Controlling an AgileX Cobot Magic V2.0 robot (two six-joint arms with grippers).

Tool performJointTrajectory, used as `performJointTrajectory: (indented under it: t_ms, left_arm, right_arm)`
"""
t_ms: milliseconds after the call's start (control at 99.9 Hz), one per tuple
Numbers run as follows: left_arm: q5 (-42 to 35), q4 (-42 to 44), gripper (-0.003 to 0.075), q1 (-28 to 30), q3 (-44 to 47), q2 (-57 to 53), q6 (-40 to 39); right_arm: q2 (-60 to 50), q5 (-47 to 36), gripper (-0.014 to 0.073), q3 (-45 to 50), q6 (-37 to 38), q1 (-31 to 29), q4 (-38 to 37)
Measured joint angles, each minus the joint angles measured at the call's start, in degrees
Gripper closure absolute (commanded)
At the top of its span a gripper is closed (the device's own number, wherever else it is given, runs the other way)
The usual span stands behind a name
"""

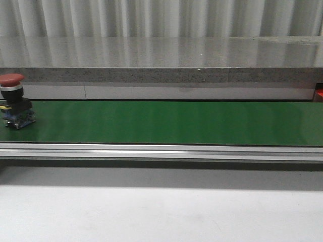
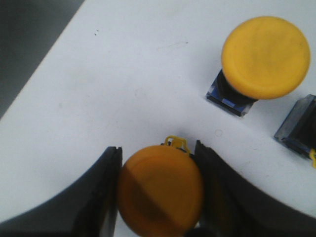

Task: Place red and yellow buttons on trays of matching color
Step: 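Grasp a yellow button from the cluster with the left gripper, then set the yellow button on the belt and open the left gripper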

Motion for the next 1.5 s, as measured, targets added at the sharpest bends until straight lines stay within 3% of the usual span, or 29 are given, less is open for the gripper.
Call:
performJointTrajectory:
  t_ms: [140,320,560,931,1381,1501]
  left_arm:
    - [2.1,0.0,0.0741,-2.6,0.0,-7.7,1.2]
    - [4.7,-0.2,0.0741,-10.1,0.0,-19.1,2.0]
    - [5.7,-1.5,0.0741,-17.6,2.8,-27.2,2.5]
    - [2.7,-5.7,0.0741,-19.3,10.2,-25.1,2.9]
    - [1.8,-6.0,0.0739,-19.3,10.4,-18.0,5.7]
    - [1.8,-6.2,0.0674,-19.3,10.4,-17.6,5.8]
  right_arm:
    - [0.0,0.0,0.0661,0.0,0.0,0.0,0.0]
    - [0.0,0.0,0.0661,0.0,0.0,0.0,0.0]
    - [0.0,0.0,0.0661,0.0,0.0,0.0,0.0]
    - [0.0,0.0,0.0661,0.0,0.0,0.0,0.0]
    - [0.0,0.0,0.0661,0.0,0.0,0.0,0.0]
    - [0.0,0.0,0.0661,0.0,0.0,0.0,0.0]
